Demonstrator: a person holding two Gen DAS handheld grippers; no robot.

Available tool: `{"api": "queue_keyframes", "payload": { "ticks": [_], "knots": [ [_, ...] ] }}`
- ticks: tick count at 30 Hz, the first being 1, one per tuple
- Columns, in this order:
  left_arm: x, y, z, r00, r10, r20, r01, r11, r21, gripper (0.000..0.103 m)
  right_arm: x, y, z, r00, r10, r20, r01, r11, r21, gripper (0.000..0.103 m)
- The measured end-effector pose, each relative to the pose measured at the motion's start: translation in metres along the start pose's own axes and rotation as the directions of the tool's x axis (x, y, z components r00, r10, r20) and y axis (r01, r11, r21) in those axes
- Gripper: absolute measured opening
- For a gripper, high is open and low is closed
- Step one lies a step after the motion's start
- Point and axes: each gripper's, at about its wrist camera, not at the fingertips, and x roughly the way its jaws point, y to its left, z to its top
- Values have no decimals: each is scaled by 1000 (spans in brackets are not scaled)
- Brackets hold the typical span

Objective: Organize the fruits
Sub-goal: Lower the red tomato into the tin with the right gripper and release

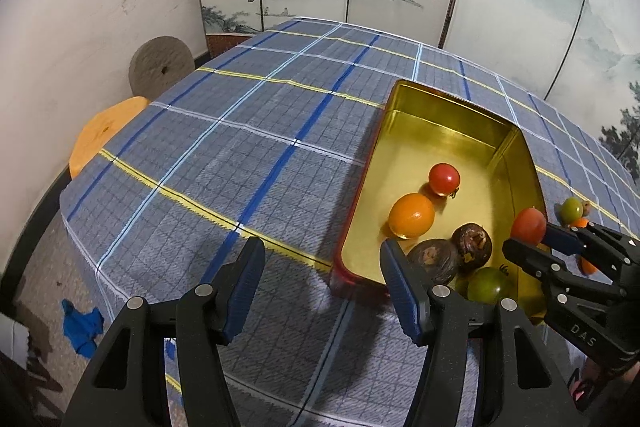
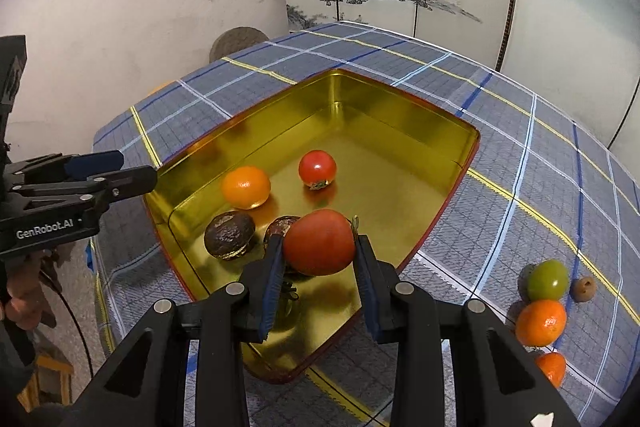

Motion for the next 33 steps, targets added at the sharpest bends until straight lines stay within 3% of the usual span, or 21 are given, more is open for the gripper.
{"api": "queue_keyframes", "payload": {
  "ticks": [22,33],
  "knots": [
    [-5,16,-12,1000,-6,-12,5,999,-48,62,11,11,-2,1000,-4,-21,3,1000,-24,34],
    [-7,7,-10,1000,-24,-5,24,999,-40,62,0,6,-3,1000,4,6,-4,1000,-2,34]
  ]
}}
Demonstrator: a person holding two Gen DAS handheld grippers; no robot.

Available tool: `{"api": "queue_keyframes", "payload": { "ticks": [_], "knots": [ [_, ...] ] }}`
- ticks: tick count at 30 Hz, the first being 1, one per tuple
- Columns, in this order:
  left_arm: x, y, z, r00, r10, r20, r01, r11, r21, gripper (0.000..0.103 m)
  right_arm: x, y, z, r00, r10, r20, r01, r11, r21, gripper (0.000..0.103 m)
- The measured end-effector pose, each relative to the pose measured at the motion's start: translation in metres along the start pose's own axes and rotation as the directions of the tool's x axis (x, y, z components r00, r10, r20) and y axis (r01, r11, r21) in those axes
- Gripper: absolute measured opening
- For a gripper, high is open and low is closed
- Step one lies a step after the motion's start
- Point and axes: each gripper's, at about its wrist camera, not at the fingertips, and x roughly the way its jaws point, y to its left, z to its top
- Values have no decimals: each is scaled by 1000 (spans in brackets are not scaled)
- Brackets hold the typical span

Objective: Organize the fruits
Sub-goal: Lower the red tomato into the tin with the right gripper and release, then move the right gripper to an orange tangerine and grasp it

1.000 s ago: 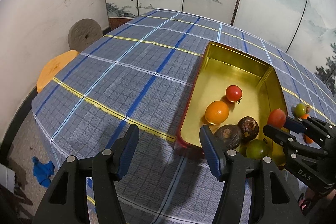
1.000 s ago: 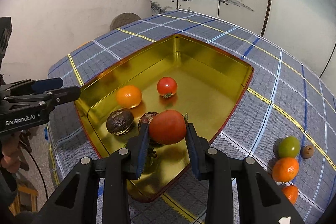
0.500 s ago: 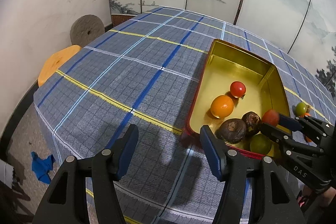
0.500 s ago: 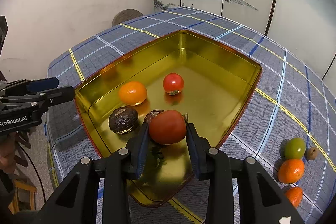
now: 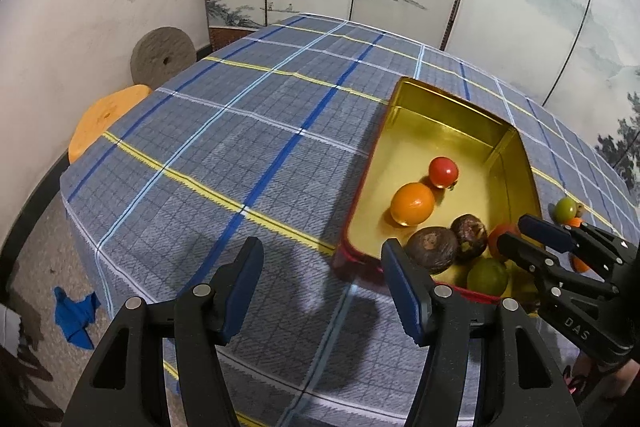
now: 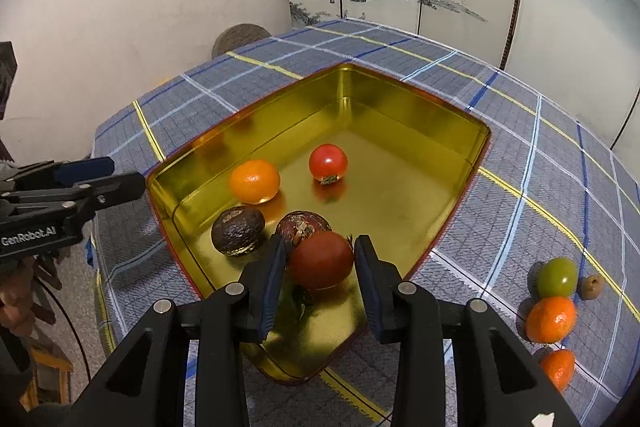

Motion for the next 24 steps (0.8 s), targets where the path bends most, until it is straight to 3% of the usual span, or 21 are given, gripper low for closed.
{"api": "queue_keyframes", "payload": {
  "ticks": [6,11,21,24],
  "knots": [
    [-3,-23,6,999,-36,12,36,998,41,62,-22,-14,-6,999,-11,41,9,999,39,34],
    [-5,-44,10,998,-67,17,65,994,85,62,-42,-42,-19,997,-68,48,64,994,92,34],
    [-2,-89,11,992,-125,-2,123,977,175,62,-65,-117,-65,974,-224,-18,222,948,228,39],
    [0,-102,9,990,-138,-10,137,970,199,62,-65,-130,-76,971,-235,-39,237,938,254,39]
  ]
}}
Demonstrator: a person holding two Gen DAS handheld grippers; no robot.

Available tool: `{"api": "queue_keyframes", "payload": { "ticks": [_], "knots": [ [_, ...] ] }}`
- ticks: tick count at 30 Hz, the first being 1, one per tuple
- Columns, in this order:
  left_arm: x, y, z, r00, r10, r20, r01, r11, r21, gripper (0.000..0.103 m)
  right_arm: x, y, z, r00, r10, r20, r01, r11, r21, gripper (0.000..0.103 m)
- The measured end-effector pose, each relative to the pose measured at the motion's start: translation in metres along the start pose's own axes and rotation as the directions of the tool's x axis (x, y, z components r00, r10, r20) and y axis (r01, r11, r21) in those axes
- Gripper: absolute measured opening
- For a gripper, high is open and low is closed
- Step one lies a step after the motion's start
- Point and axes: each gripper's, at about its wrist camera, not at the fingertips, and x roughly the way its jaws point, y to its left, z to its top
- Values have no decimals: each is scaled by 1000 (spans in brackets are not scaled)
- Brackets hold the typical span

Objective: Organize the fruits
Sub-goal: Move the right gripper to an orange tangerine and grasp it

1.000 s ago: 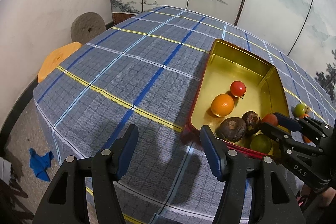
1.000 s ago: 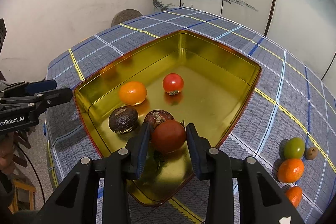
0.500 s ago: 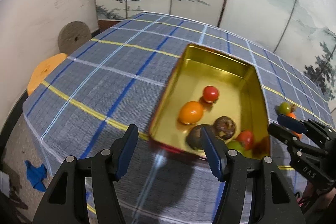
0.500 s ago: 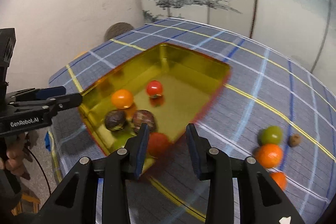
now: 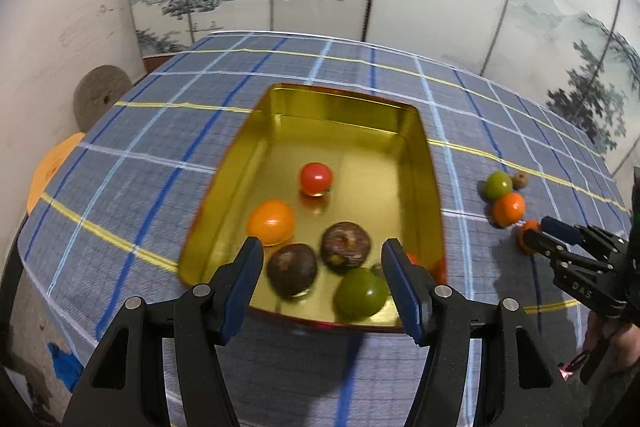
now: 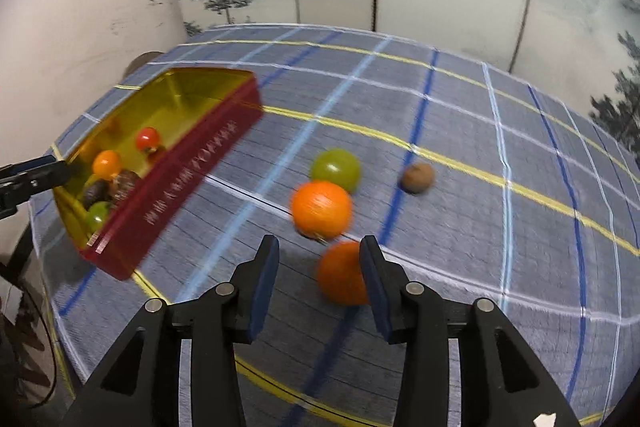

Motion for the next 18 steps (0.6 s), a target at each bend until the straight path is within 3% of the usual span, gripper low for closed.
{"api": "queue_keyframes", "payload": {
  "ticks": [11,18],
  "knots": [
    [7,-37,4,999,-50,-17,51,996,71,62,8,-17,-6,999,-37,-2,37,999,30,42],
    [11,-53,3,997,-68,-27,70,993,97,62,15,-28,-8,1000,-16,-17,18,997,75,41]
  ]
}}
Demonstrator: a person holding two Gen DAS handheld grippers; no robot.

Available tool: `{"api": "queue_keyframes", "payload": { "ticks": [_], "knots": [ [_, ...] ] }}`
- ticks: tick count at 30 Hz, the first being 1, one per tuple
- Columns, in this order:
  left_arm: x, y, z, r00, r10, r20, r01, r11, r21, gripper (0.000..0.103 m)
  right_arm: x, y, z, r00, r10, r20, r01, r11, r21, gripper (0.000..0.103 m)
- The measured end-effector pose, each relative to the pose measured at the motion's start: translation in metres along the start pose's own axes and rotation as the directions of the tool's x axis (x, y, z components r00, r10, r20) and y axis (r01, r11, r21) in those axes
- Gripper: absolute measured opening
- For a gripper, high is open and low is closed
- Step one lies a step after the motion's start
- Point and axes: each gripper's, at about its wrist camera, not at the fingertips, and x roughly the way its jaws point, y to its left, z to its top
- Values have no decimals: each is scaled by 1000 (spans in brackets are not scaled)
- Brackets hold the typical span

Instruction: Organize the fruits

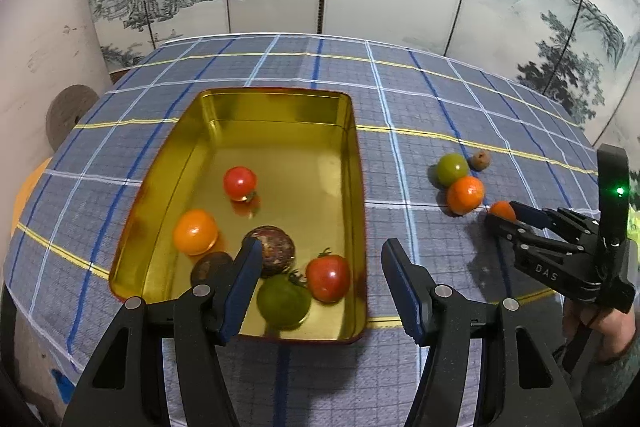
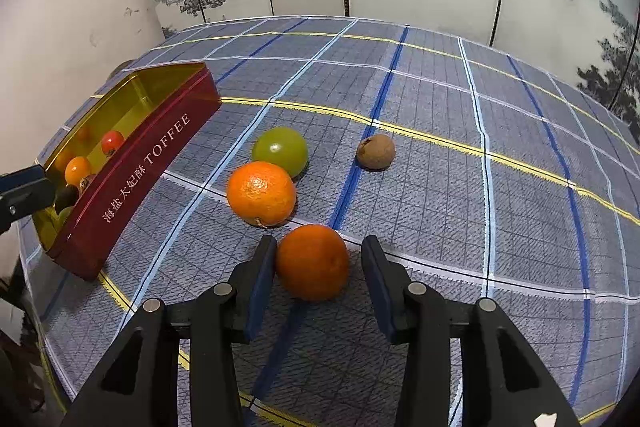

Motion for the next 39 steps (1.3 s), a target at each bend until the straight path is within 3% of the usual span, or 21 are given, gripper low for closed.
{"api": "queue_keyframes", "payload": {
  "ticks": [12,25,39],
  "knots": [
    [9,-28,4,999,-38,-15,39,998,50,62,4,1,-1,1000,20,2,-20,1000,5,34],
    [32,-69,11,995,-88,-40,92,990,107,62,0,-43,-1,989,-141,41,140,989,44,33],
    [70,-110,21,994,-96,-59,103,984,144,62,-6,-99,-4,969,-245,37,242,968,68,33]
  ]
}}
